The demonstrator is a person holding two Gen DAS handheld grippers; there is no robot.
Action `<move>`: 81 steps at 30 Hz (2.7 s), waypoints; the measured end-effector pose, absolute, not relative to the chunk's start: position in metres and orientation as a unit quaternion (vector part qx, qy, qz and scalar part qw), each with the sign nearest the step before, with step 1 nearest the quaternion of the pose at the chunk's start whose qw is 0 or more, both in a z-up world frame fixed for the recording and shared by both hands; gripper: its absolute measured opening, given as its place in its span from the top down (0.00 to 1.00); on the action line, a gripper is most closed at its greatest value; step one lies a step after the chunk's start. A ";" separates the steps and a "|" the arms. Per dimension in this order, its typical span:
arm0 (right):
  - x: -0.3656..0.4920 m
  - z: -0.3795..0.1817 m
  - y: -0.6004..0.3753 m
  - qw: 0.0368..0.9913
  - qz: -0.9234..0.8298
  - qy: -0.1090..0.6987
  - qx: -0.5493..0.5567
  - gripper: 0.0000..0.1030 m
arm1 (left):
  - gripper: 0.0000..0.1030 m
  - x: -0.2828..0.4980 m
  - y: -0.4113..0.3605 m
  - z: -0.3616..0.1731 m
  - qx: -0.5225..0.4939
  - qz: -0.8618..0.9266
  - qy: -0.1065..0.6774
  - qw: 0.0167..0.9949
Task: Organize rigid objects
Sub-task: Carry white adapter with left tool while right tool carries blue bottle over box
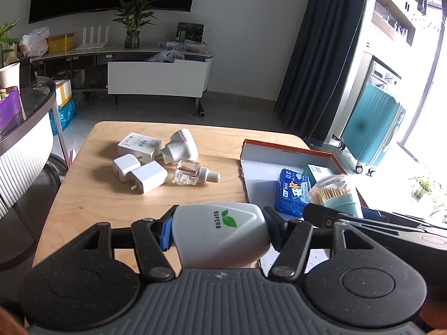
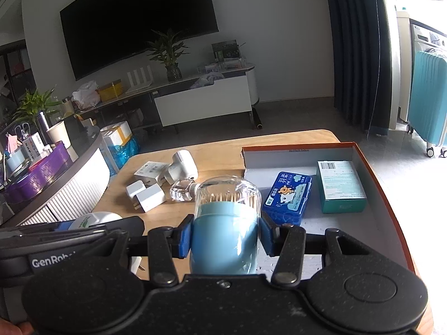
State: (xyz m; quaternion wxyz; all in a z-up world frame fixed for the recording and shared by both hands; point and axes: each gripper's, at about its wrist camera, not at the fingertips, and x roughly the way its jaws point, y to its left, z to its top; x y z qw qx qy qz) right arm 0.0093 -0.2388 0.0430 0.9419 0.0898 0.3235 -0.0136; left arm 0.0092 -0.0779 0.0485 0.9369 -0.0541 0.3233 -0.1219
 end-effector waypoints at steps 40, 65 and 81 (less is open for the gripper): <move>0.007 0.045 -0.305 0.933 -0.089 0.335 0.098 0.43 | 0.39 0.032 -0.147 0.047 -0.034 -0.186 0.347 0.919; 0.004 0.037 -0.356 0.923 -0.139 0.339 0.117 0.43 | 0.39 0.043 -0.196 0.030 -0.008 -0.234 0.374 0.897; 0.031 0.027 -0.369 0.917 -0.140 0.357 0.104 0.43 | 0.39 0.051 -0.213 0.019 0.005 -0.250 0.391 0.886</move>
